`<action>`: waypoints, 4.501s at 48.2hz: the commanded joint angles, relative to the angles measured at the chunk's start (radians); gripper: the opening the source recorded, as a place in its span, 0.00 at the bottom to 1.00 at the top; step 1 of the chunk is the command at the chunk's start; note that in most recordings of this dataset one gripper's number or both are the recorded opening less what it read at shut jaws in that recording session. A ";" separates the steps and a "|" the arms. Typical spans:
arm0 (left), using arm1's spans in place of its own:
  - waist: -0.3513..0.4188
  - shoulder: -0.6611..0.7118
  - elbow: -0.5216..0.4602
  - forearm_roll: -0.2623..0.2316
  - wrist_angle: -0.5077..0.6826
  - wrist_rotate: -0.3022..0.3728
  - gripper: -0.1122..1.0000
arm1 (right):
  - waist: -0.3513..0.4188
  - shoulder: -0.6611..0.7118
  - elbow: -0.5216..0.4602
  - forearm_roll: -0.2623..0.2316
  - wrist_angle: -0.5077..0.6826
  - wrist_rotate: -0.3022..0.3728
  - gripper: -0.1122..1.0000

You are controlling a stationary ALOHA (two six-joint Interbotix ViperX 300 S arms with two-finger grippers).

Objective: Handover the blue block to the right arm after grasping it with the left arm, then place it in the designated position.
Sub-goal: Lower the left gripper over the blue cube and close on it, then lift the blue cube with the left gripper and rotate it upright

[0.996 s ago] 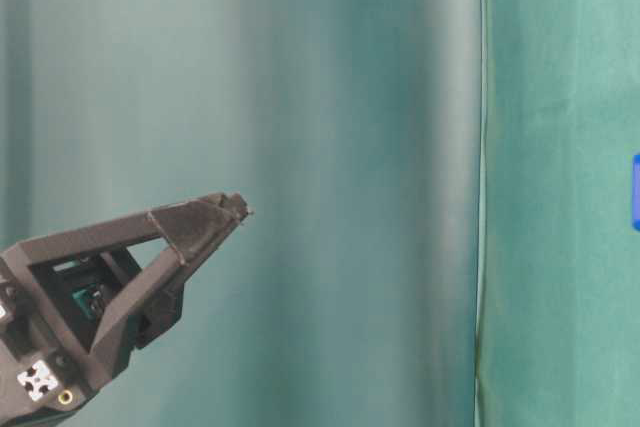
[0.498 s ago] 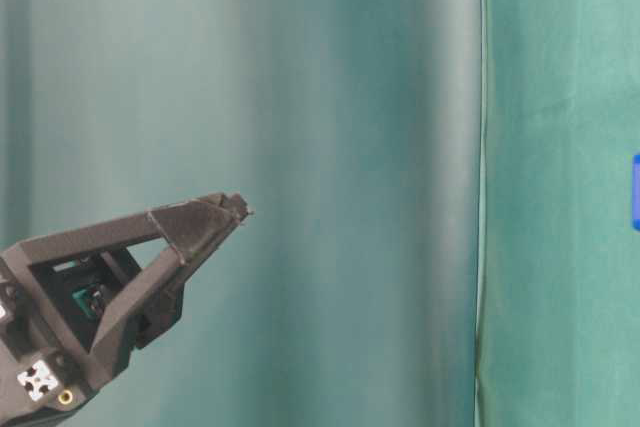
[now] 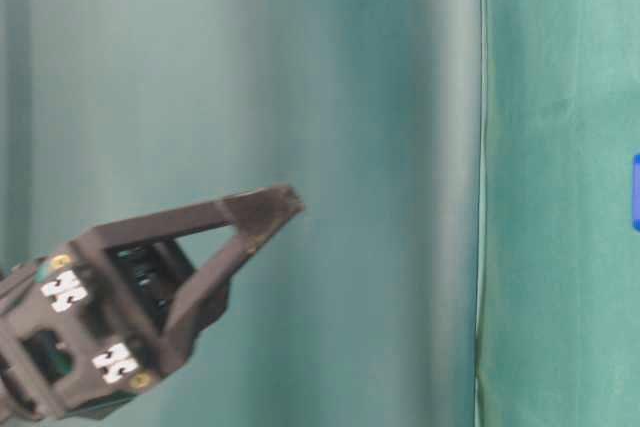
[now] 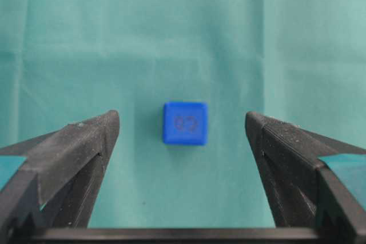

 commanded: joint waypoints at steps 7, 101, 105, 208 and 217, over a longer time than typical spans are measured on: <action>-0.006 0.012 0.028 0.000 -0.057 0.000 1.00 | 0.002 0.008 -0.028 0.002 -0.005 0.000 0.94; -0.012 0.350 0.170 0.003 -0.420 0.008 0.52 | 0.000 0.037 -0.023 0.002 -0.006 0.000 0.94; -0.012 0.348 0.173 0.003 -0.417 0.006 0.52 | 0.002 0.037 -0.023 0.002 -0.005 0.000 0.94; -0.023 -0.092 -0.023 0.008 -0.115 0.009 0.52 | 0.002 0.038 -0.025 0.002 0.000 0.000 0.94; -0.023 -0.092 -0.021 0.008 -0.115 0.009 0.52 | 0.002 0.037 -0.026 0.002 0.000 0.000 0.94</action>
